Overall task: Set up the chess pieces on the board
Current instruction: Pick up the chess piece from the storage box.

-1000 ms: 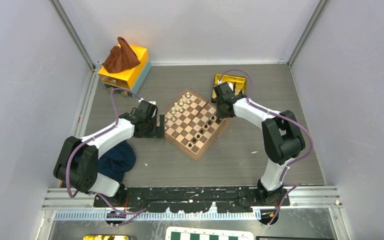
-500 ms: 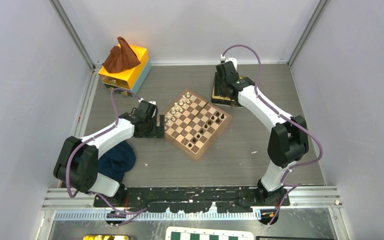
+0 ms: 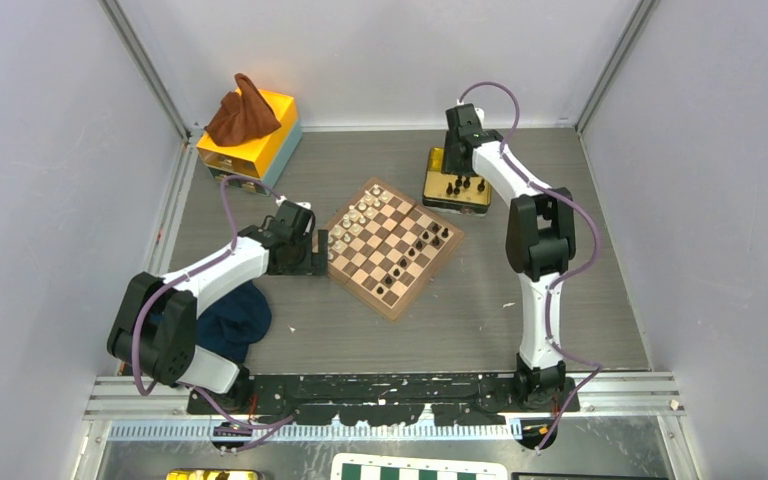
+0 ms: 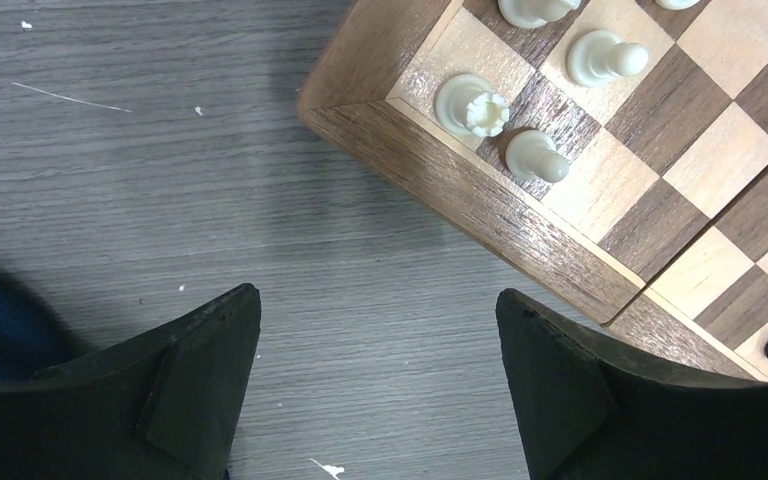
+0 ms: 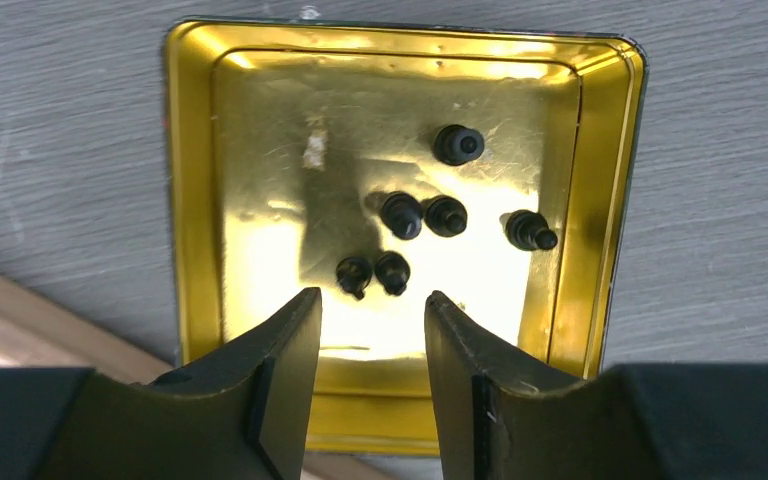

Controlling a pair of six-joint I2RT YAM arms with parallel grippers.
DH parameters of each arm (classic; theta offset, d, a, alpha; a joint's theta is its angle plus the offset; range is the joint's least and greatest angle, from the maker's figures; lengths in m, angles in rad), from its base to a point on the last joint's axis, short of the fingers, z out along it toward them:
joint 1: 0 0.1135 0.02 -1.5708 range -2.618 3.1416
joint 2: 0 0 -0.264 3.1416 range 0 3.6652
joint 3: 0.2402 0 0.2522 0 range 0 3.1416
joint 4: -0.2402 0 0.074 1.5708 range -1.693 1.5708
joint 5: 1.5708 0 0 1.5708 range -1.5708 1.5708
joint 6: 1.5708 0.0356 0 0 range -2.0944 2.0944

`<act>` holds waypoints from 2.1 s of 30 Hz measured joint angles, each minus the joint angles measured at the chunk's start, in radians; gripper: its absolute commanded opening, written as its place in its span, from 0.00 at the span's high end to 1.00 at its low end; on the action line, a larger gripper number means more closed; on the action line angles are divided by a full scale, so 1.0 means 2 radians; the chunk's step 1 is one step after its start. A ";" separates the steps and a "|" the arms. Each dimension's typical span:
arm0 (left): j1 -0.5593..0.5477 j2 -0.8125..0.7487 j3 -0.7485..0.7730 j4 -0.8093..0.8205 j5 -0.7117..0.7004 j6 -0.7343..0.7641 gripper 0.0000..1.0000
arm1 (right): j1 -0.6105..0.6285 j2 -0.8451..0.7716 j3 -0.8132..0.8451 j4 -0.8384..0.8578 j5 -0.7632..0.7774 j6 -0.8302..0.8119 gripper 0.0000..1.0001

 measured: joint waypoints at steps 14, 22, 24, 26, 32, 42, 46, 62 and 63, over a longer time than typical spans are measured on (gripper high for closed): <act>0.000 0.027 0.000 0.000 -0.004 0.001 0.12 | -0.010 0.063 0.060 -0.020 -0.037 -0.009 0.58; 0.000 0.031 0.001 0.000 -0.004 0.002 0.12 | -0.010 0.079 0.060 -0.021 -0.049 -0.009 0.59; 0.000 0.031 0.002 0.000 -0.004 0.002 0.12 | -0.010 0.082 0.060 -0.022 -0.051 -0.009 0.59; 0.000 0.031 0.004 0.000 -0.004 0.002 0.12 | -0.010 0.084 0.060 -0.022 -0.054 -0.009 0.60; 0.000 0.031 0.005 0.000 -0.004 0.002 0.12 | -0.010 0.087 0.060 -0.022 -0.055 -0.010 0.73; 0.000 0.031 0.005 0.000 -0.004 0.002 0.12 | -0.010 0.089 0.060 -0.022 -0.053 -0.012 0.92; 0.000 0.031 0.005 0.000 -0.004 0.002 0.12 | -0.010 0.089 0.060 -0.021 -0.051 -0.013 0.99; 0.000 0.027 0.005 -0.001 -0.005 0.002 0.12 | -0.010 0.081 0.051 -0.016 -0.042 -0.025 0.99; 0.000 0.026 0.005 -0.001 -0.005 0.002 0.12 | -0.010 0.079 0.050 -0.015 -0.041 -0.026 0.99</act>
